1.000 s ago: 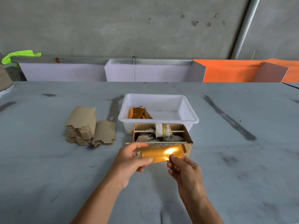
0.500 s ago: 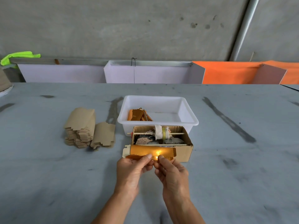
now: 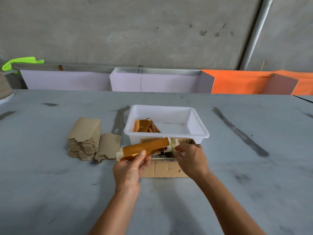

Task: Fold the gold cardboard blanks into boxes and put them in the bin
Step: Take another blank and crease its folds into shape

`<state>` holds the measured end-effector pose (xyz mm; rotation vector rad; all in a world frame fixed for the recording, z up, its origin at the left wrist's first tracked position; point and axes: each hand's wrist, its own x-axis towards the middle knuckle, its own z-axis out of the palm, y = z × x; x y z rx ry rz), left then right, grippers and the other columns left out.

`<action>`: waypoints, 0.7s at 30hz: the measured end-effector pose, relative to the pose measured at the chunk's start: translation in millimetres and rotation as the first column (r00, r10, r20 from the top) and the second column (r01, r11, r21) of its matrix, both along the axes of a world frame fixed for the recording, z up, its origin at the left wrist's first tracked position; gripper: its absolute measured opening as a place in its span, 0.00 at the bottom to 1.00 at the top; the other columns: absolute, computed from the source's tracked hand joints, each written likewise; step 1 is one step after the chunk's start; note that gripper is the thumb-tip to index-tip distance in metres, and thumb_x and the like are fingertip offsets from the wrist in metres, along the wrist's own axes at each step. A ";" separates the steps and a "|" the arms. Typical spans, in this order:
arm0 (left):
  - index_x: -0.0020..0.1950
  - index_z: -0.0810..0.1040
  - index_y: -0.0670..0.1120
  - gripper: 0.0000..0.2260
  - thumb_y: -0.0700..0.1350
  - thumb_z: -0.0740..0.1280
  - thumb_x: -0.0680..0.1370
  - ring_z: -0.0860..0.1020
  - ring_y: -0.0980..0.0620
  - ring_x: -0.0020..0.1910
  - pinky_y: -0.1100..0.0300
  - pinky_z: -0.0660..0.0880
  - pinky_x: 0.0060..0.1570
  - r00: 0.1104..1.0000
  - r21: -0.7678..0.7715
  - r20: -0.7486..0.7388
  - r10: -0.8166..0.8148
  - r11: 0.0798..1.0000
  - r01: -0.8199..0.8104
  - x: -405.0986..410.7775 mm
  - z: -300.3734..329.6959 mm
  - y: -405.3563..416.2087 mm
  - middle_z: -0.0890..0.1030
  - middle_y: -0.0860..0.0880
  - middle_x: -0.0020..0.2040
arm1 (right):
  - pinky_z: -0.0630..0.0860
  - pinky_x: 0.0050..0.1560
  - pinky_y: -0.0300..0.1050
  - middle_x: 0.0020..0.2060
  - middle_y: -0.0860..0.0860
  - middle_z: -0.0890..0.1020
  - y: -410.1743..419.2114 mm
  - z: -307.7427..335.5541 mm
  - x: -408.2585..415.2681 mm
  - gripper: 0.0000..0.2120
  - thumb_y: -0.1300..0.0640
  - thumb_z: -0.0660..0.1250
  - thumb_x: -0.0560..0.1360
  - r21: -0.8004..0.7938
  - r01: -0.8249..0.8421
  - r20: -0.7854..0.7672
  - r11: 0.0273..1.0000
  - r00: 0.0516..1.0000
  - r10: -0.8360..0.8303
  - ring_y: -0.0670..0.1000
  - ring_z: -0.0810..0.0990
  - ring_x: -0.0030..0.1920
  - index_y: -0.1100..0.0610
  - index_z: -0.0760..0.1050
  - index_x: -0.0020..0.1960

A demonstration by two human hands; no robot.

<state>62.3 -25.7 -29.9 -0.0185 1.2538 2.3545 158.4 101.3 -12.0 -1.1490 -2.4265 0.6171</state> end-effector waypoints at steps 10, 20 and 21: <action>0.52 0.77 0.36 0.12 0.33 0.72 0.70 0.82 0.51 0.29 0.64 0.78 0.28 1.000 -0.014 0.020 0.007 1.000 -0.007 -2.3 5.4 3.8 0.82 0.40 0.40 | 0.70 0.63 0.59 0.54 0.55 0.78 9.8 8.2 -21.1 0.17 0.45 0.56 0.80 -0.175 -0.148 0.357 0.973 0.912 0.203 0.59 0.74 0.60 0.53 0.77 0.57; 0.50 0.78 0.38 0.10 0.34 0.72 0.71 0.83 0.50 0.30 0.63 0.78 0.29 1.000 -0.028 0.008 -0.024 0.999 0.024 -0.9 7.5 0.9 0.83 0.41 0.39 | 0.73 0.55 0.53 0.36 0.50 0.76 12.1 3.3 -24.0 0.14 0.46 0.63 0.77 -0.267 -0.060 0.217 0.962 0.969 0.121 0.54 0.78 0.47 0.56 0.78 0.46; 0.50 0.78 0.38 0.09 0.34 0.72 0.71 0.83 0.50 0.30 0.63 0.78 0.29 1.000 -0.029 0.010 -0.025 0.999 0.025 -0.7 7.6 1.3 0.83 0.41 0.39 | 0.73 0.54 0.53 0.36 0.50 0.77 12.0 2.5 -24.0 0.14 0.46 0.63 0.77 -0.258 -0.050 0.207 0.965 0.972 0.106 0.53 0.78 0.46 0.57 0.79 0.48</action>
